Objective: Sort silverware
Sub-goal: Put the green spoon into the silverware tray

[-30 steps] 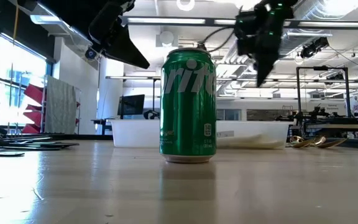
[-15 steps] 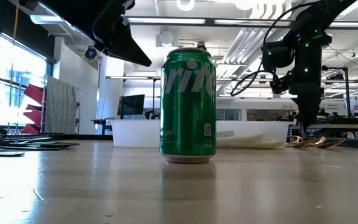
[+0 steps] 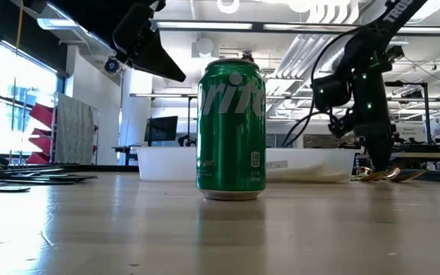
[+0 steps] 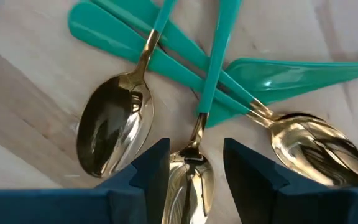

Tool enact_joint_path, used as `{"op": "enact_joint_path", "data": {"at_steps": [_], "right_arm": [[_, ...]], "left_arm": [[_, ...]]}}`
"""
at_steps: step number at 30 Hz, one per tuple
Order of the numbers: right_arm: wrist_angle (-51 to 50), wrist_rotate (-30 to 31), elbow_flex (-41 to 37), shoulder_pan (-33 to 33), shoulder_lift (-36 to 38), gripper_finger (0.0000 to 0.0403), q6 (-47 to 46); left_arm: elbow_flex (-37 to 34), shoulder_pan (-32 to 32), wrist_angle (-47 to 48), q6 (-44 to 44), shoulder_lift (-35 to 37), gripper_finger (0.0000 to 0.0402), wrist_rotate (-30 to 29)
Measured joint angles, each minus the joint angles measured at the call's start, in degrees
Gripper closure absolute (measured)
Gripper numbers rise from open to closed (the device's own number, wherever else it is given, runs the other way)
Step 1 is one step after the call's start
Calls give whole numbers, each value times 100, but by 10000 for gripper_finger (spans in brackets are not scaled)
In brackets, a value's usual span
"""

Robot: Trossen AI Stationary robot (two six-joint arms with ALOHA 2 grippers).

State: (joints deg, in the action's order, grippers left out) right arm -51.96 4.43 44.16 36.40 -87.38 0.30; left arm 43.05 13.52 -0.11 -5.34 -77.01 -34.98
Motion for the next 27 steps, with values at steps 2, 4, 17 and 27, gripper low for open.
{"op": "enact_joint_path", "data": {"at_steps": [2,4,17,27], "right_arm": [[40,-6,0,-2,-134,267,15],[64,-8,0,-2,-266,267,65],[238,-142,12,-2,-256,392,143],[-1233,287,1120,-1,160,401,-184]], "left_arm": [[0,0,3,0,0,402,0],[0,0,1,0,0,402,0],[0,0,9,0,0,402,2],[0,0,4,-1,0,402,2]]}}
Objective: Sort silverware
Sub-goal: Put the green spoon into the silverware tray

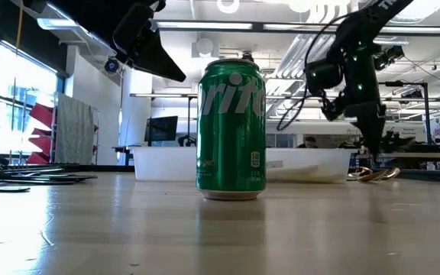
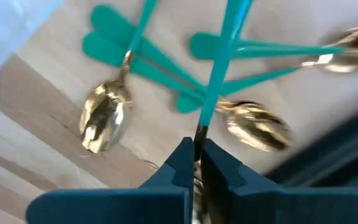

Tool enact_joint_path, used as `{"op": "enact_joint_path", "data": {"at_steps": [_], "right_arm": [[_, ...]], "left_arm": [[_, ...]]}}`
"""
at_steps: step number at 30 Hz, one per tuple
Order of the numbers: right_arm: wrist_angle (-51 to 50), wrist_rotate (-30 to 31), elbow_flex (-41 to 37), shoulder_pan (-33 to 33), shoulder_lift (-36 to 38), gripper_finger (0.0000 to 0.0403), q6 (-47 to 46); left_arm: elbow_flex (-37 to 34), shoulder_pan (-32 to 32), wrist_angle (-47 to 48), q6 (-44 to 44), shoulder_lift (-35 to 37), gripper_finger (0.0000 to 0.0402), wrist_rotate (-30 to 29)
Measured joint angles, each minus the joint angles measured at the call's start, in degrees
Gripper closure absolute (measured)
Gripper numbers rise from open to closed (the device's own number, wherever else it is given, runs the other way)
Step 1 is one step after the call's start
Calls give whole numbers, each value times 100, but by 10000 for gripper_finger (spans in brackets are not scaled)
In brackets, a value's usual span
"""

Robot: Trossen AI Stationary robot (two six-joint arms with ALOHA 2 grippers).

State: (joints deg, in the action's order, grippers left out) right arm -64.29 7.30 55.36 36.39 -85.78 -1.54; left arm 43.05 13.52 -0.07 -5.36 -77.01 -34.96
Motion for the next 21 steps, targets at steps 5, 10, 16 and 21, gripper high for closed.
{"op": "enact_joint_path", "data": {"at_steps": [5,10,16,21], "right_arm": [[146,242,811,-12,44,403,384],[1105,-32,1376,-21,-72,401,1552],[1659,-84,2135,-7,-973,402,2477],[1604,247,3017,-3,-2087,402,3419]], "left_arm": [[0,0,-5,-1,0,402,0],[0,2,-5,-1,0,402,-8],[0,0,-17,0,0,402,-87],[0,-5,-13,1,0,402,-155]]}}
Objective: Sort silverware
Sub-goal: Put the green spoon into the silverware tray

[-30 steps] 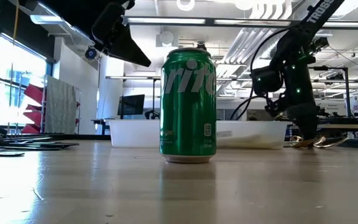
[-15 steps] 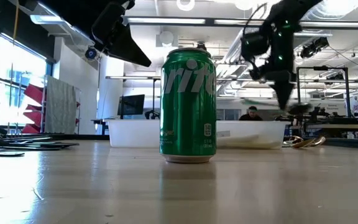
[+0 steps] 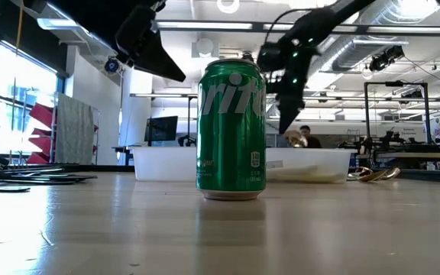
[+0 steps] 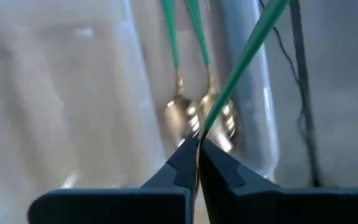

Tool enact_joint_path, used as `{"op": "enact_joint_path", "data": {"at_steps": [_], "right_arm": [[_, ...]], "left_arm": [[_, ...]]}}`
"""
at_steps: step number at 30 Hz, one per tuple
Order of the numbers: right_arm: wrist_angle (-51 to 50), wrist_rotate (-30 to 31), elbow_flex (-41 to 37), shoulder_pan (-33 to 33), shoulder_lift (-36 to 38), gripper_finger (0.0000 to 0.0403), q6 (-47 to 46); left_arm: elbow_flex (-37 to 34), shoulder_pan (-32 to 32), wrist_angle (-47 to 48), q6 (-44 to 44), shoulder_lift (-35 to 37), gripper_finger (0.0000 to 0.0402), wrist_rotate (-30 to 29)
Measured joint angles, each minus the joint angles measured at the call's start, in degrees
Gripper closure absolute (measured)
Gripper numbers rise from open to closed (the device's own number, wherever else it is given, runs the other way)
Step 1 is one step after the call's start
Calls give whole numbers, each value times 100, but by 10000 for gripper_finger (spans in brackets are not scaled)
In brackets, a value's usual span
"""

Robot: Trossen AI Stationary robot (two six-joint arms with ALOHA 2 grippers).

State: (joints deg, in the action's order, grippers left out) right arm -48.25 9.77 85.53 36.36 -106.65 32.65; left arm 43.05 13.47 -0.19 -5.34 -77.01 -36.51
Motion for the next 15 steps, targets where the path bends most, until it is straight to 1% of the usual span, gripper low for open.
{"op": "enact_joint_path", "data": {"at_steps": [3,7,10,15], "right_arm": [[-142,168,554,0,-593,402,656],[-617,-34,1179,-2,-1191,402,1541],[-1031,-322,1493,0,-1465,402,2162],[-1229,-316,1646,-2,-1664,403,2575]], "left_arm": [[0,0,34,0,0,402,0],[0,1,153,0,0,402,-4],[0,1,233,-42,0,402,-9],[0,1,237,-42,0,402,-18]]}}
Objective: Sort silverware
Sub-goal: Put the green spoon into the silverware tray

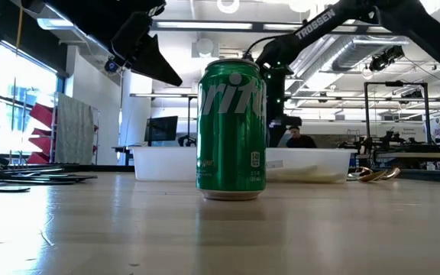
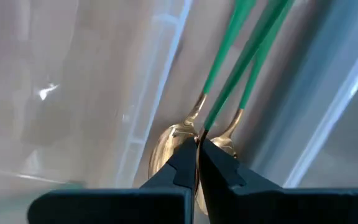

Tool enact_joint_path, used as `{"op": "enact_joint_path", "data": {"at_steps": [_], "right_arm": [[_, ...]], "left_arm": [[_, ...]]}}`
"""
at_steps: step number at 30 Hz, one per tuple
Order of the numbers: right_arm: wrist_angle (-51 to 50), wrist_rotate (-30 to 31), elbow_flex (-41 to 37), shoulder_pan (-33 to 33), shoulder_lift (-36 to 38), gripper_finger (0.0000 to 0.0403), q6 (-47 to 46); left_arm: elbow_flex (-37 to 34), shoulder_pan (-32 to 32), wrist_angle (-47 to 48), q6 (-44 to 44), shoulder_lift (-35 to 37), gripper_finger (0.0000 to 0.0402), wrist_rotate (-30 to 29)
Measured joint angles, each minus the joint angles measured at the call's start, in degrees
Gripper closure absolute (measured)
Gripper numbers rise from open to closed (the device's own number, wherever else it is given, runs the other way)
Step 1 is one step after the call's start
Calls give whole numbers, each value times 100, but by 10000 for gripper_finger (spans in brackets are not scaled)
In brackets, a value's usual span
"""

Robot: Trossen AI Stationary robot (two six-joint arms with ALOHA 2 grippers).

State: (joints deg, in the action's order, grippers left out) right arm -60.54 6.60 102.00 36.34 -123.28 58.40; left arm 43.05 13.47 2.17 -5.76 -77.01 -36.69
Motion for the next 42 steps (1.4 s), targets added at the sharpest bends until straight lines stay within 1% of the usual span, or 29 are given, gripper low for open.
{"op": "enact_joint_path", "data": {"at_steps": [2,5,10,13,18,21,24,26,28,31,33,36,39,42], "right_arm": [[-40,142,-2,0,-50,403,205],[-49,506,-7,-7,-99,403,273],[-43,606,-7,-7,-98,395,211],[-14,860,-7,-13,-98,370,214],[34,1576,136,-62,-98,317,38],[-418,1633,479,-124,-96,299,-235],[-1055,1480,989,-172,-86,294,-742],[-1623,1201,1307,-189,-39,293,-1147],[-2083,794,1500,-190,55,293,-1492],[-2407,82,1421,-190,397,295,-1977],[-2477,-368,1211,-190,727,300,-2194],[-2411,-757,627,-224,1325,314,-2414],[-1934,-860,-293,-309,2048,326,-2643],[-1291,-865,-1420,-380,2854,334,-3019]], "left_arm": [[0,0,-4,-2,0,402,-4],[0,0,-4,-6,0,402,-4],[0,0,-7,-11,0,402,-4],[0,0,-7,-11,0,402,-4],[0,0,-4,-11,0,402,-4],[0,0,1,-11,0,402,-2],[0,0,11,-11,0,402,-2],[0,0,13,-11,0,402,-2],[0,0,21,-11,0,402,-2],[0,11,61,-31,2,402,-2],[0,11,140,-131,2,402,-2],[0,15,202,-168,2,402,0],[0,15,219,-170,2,402,-1],[0,15,213,-170,2,402,-2]]}}
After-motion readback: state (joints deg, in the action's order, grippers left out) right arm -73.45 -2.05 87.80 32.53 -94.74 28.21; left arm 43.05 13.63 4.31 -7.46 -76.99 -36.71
